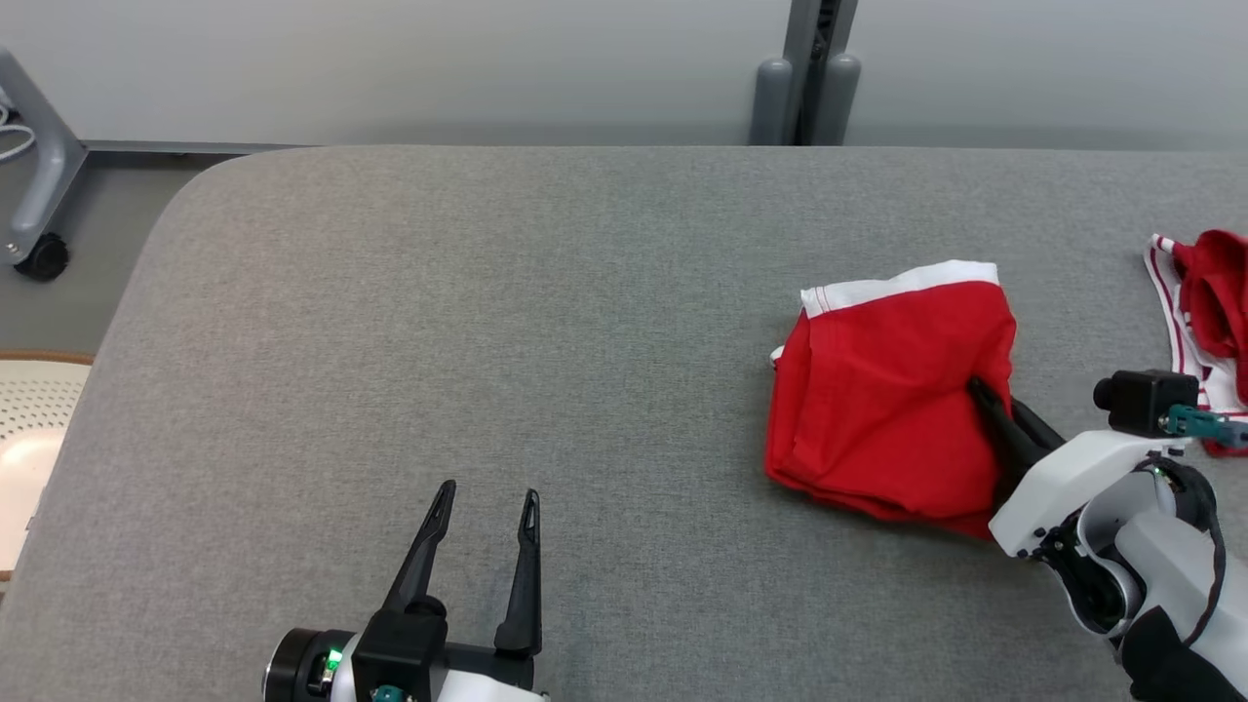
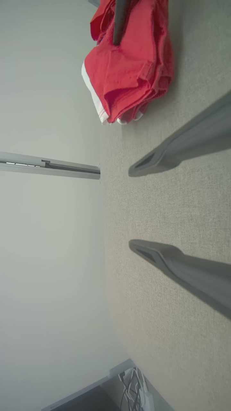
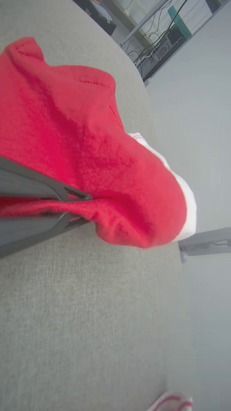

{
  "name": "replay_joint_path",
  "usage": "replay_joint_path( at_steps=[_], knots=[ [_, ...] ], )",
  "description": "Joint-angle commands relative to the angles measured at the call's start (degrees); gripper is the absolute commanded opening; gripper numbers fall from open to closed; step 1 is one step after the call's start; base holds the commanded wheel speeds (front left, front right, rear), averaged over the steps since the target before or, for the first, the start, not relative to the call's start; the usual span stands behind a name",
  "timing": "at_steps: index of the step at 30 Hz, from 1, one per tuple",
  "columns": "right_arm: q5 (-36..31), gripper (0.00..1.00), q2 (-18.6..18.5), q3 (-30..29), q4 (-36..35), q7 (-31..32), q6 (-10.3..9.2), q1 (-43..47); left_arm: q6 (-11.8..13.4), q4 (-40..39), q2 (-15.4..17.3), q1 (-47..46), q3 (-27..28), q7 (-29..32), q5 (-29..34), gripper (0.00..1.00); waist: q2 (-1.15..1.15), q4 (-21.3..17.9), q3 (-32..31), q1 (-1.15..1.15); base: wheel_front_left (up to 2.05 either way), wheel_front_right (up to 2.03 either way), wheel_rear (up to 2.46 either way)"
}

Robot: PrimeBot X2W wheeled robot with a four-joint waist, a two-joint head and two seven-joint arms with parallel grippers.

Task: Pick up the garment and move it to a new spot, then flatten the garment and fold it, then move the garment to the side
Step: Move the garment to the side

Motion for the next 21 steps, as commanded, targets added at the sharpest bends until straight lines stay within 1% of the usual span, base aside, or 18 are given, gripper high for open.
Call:
replay_joint_path(
  at_steps=[1, 6, 15, 21],
  knots=[
    [-0.9, 0.00, -0.5, 0.3, 0.3, -0.6, -0.01, -1.0, -0.1, -0.2, 0.2, -0.7, 0.4, -0.2, 0.3, 1.00, 0.00, -1.0, 0.1, 0.00, 0.00, 0.00, 0.00],
    [-4.4, 0.00, -1.1, 0.8, 0.4, -1.1, -0.01, -3.5, -0.5, -0.5, 0.2, -1.5, 1.0, -0.2, 0.7, 1.00, 0.00, -4.1, 0.7, 0.00, 0.00, 0.00, 0.00],
    [-10.4, 0.00, -2.4, -2.5, -2.6, -1.0, -0.01, -6.4, -1.1, -0.1, 0.2, -3.2, 1.2, -0.2, 1.7, 1.00, 0.00, -10.5, 3.6, 0.00, 0.00, 0.00, 0.00],
    [-13.4, 0.00, -3.7, -4.2, -3.9, -1.1, -0.01, -8.5, -1.8, 0.4, 0.2, -5.4, 1.8, -0.2, 2.8, 1.00, 0.00, -13.8, 6.2, 0.00, 0.00, 0.00, 0.00]
  ],
)
